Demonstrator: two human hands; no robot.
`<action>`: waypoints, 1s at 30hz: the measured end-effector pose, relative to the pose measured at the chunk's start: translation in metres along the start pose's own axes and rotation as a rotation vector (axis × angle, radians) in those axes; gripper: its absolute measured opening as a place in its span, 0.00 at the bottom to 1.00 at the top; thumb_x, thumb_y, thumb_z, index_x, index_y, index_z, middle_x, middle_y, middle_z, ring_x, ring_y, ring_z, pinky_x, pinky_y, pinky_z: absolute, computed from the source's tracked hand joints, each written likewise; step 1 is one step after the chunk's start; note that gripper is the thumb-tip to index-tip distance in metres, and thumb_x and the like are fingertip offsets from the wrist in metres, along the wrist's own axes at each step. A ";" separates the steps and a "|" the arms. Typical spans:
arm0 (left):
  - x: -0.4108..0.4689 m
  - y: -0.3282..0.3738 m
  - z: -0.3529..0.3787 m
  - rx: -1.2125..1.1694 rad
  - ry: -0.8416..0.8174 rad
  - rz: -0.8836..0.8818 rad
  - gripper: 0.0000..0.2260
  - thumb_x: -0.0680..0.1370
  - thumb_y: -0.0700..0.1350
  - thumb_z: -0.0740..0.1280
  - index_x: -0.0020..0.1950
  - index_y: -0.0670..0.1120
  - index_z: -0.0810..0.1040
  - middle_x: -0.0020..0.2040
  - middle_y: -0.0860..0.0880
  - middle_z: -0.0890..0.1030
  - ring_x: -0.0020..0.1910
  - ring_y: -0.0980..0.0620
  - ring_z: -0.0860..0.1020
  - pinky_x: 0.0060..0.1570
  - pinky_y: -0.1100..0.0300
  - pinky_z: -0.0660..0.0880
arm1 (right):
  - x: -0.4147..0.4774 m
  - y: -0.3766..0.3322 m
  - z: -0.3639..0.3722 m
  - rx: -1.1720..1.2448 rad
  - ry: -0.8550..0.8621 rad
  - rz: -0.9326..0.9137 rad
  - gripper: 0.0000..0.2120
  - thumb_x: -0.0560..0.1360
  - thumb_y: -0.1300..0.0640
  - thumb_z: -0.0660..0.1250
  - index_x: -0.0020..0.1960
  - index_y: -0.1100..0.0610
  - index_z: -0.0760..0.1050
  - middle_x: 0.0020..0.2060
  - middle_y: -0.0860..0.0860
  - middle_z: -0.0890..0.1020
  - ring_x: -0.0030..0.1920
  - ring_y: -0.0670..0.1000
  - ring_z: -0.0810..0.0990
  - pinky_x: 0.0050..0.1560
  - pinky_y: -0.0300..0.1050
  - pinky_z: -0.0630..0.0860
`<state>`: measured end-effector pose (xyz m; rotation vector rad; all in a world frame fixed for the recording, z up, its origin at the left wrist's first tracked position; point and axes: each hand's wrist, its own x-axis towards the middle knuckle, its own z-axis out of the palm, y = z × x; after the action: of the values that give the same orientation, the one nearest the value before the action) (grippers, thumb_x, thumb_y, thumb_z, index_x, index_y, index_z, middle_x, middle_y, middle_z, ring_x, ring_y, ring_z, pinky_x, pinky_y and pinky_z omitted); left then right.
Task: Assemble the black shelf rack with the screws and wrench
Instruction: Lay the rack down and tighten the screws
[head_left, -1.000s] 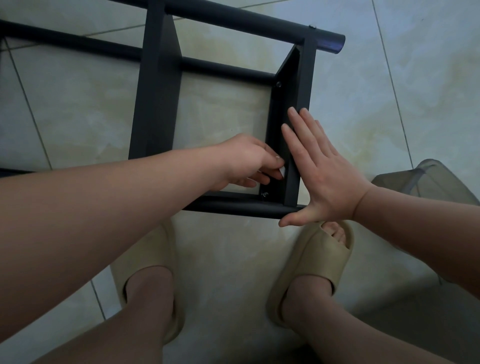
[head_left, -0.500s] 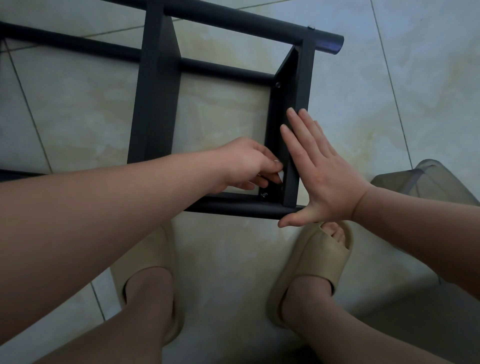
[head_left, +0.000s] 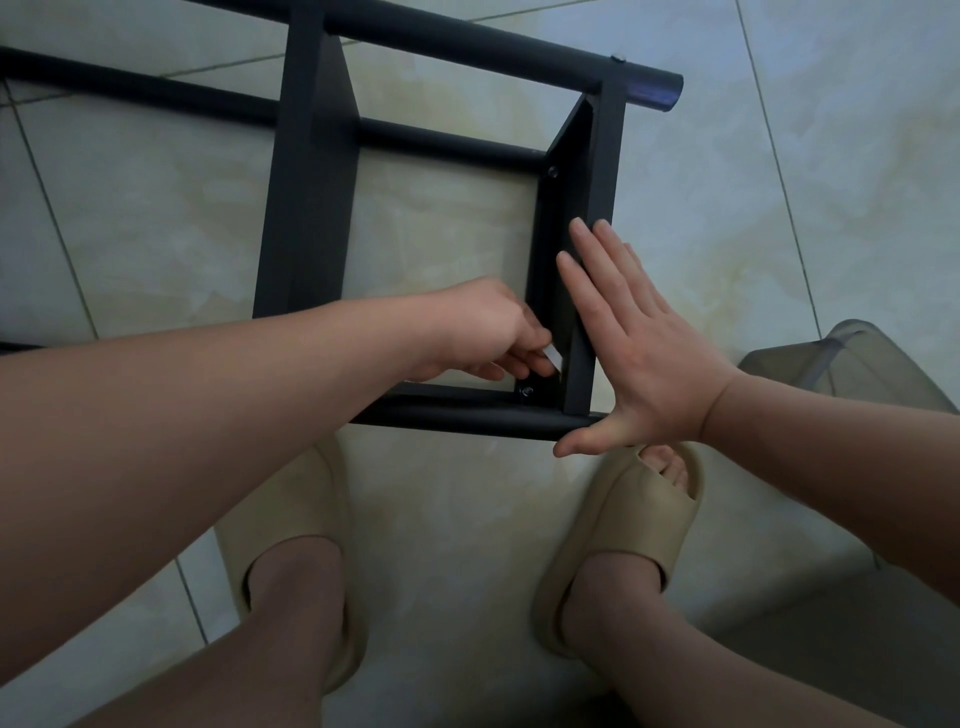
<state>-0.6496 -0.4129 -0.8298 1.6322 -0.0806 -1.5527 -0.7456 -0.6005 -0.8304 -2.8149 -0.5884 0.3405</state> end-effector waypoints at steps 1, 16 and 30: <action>0.000 0.000 -0.001 0.017 -0.008 0.006 0.06 0.82 0.43 0.64 0.46 0.47 0.78 0.38 0.53 0.86 0.40 0.56 0.80 0.47 0.59 0.75 | 0.000 0.000 0.000 0.002 -0.001 0.000 0.66 0.66 0.17 0.57 0.81 0.68 0.47 0.81 0.66 0.46 0.81 0.65 0.41 0.80 0.65 0.47; -0.009 -0.009 -0.011 0.241 -0.088 0.086 0.09 0.82 0.39 0.64 0.44 0.48 0.79 0.40 0.54 0.85 0.43 0.56 0.79 0.47 0.59 0.74 | 0.001 0.000 0.000 -0.005 -0.004 -0.004 0.66 0.66 0.17 0.58 0.81 0.68 0.47 0.81 0.66 0.46 0.81 0.66 0.41 0.79 0.67 0.48; -0.010 -0.013 -0.004 0.580 -0.096 0.166 0.09 0.80 0.45 0.68 0.40 0.54 0.77 0.36 0.57 0.79 0.33 0.62 0.74 0.37 0.64 0.68 | 0.000 0.000 0.000 -0.004 -0.006 0.004 0.66 0.66 0.17 0.58 0.81 0.68 0.47 0.81 0.66 0.46 0.81 0.65 0.41 0.79 0.68 0.49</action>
<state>-0.6547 -0.3971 -0.8306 1.9223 -0.7597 -1.5611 -0.7456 -0.6001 -0.8307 -2.8200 -0.5852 0.3497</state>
